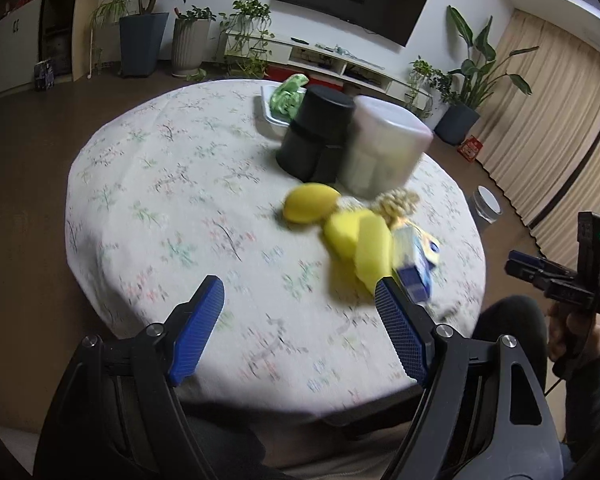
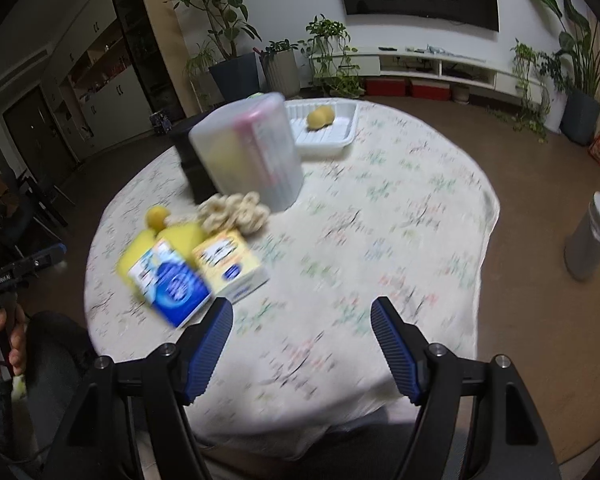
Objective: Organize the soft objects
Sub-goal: 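Move both tools back toward the remaining items on the table, then grasp the long yellow sponge with the left tool while the right tool grasps the knitted scrubber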
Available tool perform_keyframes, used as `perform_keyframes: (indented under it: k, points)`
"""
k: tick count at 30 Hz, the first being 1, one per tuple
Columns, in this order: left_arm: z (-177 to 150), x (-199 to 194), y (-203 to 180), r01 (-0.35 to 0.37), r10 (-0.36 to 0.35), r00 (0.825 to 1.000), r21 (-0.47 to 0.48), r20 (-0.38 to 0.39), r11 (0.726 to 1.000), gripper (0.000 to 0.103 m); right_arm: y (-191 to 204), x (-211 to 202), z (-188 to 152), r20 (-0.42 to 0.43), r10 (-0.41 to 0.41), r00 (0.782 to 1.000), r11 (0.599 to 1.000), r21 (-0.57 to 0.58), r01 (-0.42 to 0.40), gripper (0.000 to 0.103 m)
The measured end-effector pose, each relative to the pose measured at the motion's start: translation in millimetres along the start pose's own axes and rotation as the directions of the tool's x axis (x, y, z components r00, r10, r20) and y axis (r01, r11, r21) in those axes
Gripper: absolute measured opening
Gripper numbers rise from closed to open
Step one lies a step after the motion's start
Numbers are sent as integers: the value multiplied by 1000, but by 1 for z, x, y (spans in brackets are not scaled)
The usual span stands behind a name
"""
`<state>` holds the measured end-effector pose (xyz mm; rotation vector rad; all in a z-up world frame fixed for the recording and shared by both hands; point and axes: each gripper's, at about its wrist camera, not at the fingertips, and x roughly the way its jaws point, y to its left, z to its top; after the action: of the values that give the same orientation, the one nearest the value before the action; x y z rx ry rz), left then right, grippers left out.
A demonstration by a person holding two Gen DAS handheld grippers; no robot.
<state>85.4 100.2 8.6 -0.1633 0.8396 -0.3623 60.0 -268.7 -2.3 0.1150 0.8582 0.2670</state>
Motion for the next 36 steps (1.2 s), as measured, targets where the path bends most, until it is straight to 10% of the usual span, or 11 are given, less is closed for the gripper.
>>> perform_keyframes:
  k: [18, 36]
  points:
    - [-31, 39, -83, 113, -108, 992, 83, -61, 990, 77, 103, 28, -54, -15, 35, 999, 977, -212, -37, 73]
    - [0, 104, -75, 68, -60, 992, 68, -115, 995, 77, 100, 79, -43, -59, 23, 998, 966, -257, -38, 52]
